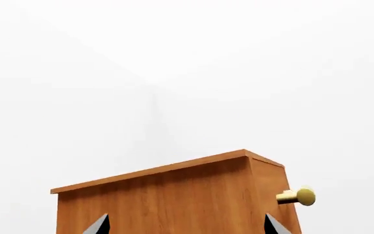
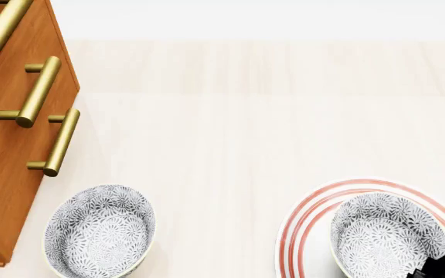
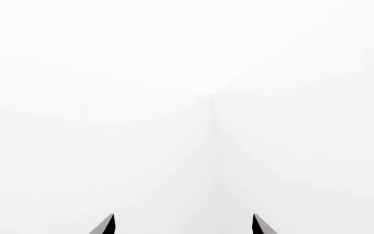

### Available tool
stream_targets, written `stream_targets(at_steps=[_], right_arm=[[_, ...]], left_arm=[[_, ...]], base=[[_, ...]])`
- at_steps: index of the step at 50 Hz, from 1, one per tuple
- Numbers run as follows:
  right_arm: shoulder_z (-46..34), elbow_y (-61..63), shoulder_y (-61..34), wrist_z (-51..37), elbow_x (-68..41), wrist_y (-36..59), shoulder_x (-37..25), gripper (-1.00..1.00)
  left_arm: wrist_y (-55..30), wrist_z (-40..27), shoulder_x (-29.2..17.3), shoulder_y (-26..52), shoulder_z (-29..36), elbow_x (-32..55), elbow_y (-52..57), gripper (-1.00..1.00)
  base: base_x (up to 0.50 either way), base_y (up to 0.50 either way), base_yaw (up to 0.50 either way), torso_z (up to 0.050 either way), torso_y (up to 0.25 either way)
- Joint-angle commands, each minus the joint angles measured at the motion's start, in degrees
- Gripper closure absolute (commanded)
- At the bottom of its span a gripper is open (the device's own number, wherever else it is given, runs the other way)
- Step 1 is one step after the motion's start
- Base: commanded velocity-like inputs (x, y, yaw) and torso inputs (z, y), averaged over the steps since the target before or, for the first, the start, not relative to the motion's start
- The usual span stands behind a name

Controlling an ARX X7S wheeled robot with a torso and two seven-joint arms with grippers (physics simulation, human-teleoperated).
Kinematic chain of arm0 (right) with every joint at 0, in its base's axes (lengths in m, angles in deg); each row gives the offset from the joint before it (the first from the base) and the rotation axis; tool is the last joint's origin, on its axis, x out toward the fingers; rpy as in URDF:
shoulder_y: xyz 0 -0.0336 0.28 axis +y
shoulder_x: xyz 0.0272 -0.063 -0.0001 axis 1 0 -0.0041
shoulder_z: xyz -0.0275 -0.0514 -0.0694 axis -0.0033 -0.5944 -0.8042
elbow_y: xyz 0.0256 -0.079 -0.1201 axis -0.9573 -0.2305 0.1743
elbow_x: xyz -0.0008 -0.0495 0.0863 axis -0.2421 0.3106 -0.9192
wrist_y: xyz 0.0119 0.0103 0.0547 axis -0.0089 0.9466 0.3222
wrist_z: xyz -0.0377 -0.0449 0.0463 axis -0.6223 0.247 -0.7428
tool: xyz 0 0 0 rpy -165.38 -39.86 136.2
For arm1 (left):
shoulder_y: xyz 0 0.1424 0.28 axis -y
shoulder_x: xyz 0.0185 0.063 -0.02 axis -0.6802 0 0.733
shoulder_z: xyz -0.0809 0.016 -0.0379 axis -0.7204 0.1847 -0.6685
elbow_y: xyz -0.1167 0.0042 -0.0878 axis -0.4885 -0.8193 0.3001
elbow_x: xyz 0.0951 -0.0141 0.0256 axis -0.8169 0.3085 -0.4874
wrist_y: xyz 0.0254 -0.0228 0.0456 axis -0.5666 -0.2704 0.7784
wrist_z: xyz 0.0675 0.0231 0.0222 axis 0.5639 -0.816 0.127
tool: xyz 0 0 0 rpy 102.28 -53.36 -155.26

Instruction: Pick up the bowl and put it in the front on the plate.

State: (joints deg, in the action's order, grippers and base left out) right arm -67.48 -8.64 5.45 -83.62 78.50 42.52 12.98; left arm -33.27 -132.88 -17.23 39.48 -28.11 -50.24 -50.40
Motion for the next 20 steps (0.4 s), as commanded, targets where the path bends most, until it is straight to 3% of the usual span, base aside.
stream_targets(at_steps=[1,20], right_arm=[[1.6,1.1,-1.8,0.4,0.7,0.0,0.4,-1.0],[4.5,1.1,-12.8,-2.9,-0.7,-1.1,0.6,-1.0]], left_arm=[[-0.7,0.0,0.3,0.9,-2.7,-1.1,0.8,-1.0],[-3.0,-3.1,-1.2,3.1,-11.1,0.9,3.4,-1.0]], base=[[0.0,0.0,0.0,0.0,0.0],[0.0,0.0,0.0,0.0,0.0]])
